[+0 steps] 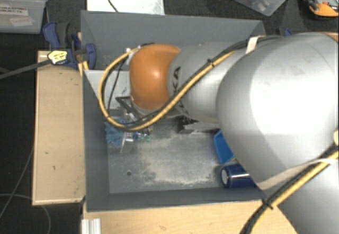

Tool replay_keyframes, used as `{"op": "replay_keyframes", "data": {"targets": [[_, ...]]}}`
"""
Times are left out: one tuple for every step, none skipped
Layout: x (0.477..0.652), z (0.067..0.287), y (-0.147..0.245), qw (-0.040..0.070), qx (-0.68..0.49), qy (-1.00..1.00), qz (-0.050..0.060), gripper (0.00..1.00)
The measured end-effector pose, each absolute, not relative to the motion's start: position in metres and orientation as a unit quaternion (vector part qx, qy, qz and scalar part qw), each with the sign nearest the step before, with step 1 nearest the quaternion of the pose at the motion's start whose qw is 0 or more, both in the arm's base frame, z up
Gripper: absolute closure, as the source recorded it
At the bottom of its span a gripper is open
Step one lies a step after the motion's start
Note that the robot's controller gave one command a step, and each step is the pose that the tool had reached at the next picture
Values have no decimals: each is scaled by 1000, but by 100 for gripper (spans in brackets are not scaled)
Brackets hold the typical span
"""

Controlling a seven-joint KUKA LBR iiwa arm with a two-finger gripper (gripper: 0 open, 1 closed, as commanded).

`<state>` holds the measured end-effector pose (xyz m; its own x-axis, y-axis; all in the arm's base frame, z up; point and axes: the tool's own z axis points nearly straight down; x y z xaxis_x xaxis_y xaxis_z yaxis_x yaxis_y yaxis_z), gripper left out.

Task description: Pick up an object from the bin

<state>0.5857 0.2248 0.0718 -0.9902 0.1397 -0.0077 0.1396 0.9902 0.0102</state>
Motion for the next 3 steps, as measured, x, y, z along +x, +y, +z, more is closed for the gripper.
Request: {"op": "replay_keyframes", "data": {"targets": [[590,74,214,5,-4,1000,4,100],[590,74,214,5,-3,1000,4,100],[590,79,214,6,-3,1000,4,100]]}}
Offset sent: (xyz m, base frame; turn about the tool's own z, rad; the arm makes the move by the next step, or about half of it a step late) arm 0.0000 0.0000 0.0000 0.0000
